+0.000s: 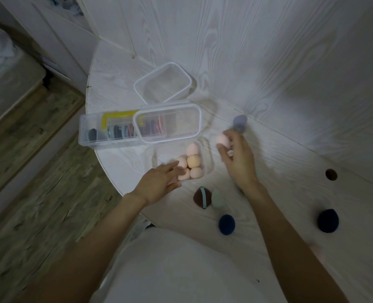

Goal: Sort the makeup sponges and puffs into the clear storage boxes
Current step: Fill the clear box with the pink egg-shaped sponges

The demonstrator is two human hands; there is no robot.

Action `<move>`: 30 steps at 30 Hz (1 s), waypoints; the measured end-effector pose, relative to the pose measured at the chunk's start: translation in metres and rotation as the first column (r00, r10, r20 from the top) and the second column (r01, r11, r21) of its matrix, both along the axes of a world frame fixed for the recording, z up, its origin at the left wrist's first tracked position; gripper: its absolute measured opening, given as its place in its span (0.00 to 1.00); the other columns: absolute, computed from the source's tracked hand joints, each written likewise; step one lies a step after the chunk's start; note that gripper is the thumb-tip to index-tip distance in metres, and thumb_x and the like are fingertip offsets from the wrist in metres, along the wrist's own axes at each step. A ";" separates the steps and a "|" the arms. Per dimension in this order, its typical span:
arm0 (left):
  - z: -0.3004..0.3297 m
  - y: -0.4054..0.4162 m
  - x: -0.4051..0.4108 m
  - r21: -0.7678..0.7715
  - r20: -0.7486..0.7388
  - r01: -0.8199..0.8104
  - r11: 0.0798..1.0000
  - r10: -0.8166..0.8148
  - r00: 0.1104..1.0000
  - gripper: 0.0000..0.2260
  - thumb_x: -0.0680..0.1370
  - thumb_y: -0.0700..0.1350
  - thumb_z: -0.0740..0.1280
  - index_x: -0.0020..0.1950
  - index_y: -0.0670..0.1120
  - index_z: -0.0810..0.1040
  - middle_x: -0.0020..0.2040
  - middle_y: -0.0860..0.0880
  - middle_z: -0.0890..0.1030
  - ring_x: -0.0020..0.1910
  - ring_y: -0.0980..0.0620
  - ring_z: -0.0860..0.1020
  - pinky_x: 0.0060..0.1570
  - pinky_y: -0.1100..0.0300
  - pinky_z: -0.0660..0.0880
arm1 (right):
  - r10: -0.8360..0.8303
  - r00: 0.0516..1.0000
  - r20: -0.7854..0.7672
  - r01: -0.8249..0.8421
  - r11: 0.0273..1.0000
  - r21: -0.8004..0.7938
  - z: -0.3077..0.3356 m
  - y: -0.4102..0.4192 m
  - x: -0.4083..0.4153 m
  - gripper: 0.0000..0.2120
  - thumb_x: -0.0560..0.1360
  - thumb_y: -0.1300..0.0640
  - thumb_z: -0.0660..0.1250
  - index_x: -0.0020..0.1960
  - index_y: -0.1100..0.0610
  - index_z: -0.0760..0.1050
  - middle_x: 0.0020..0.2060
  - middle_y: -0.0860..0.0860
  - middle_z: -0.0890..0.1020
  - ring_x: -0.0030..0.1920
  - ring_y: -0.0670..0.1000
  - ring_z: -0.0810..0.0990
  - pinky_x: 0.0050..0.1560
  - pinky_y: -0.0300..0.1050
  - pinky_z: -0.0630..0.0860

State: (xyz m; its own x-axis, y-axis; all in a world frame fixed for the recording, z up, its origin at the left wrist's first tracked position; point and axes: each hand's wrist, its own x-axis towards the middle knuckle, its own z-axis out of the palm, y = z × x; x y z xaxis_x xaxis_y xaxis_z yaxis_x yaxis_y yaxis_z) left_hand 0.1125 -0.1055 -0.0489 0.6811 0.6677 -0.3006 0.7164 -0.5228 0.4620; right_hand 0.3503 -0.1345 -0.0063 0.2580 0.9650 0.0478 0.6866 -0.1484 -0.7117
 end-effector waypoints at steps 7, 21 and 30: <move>0.002 -0.003 0.000 -0.008 -0.023 -0.007 1.000 0.006 1.000 0.19 0.79 0.54 0.59 0.70 0.54 0.67 0.75 0.50 0.61 0.69 0.46 0.67 0.61 0.51 0.70 | 0.447 0.857 0.258 -0.449 0.892 -0.054 -0.005 0.032 -0.059 0.09 0.76 0.55 0.65 0.54 0.57 0.74 0.50 0.50 0.74 0.47 0.49 0.73 0.45 0.48 0.76; 0.002 -0.004 0.001 -0.008 -0.058 0.018 1.000 -0.019 0.998 0.18 0.80 0.55 0.57 0.69 0.55 0.67 0.76 0.52 0.59 0.70 0.48 0.64 0.61 0.51 0.66 | 0.731 0.474 0.491 -0.501 0.683 -0.532 -0.023 0.054 -0.077 0.11 0.73 0.70 0.60 0.52 0.63 0.76 0.46 0.57 0.80 0.52 0.56 0.75 0.44 0.48 0.73; -0.005 -0.008 0.001 0.021 -0.028 -0.010 1.000 0.010 1.000 0.17 0.80 0.55 0.57 0.68 0.56 0.67 0.76 0.53 0.60 0.68 0.49 0.66 0.60 0.52 0.67 | 0.683 0.259 0.683 -0.369 0.723 -0.584 -0.018 0.042 -0.085 0.06 0.74 0.59 0.61 0.50 0.57 0.75 0.35 0.49 0.81 0.52 0.52 0.75 0.55 0.42 0.67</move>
State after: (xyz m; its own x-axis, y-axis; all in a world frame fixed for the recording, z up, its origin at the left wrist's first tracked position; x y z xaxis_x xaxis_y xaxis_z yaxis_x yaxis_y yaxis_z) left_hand 0.1133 -0.1137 -0.0538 0.6658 0.6809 -0.3051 0.7342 -0.5250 0.4306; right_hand 0.2656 -0.0929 -0.0247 -0.3318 0.8694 -0.3661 0.8681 0.4333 0.2422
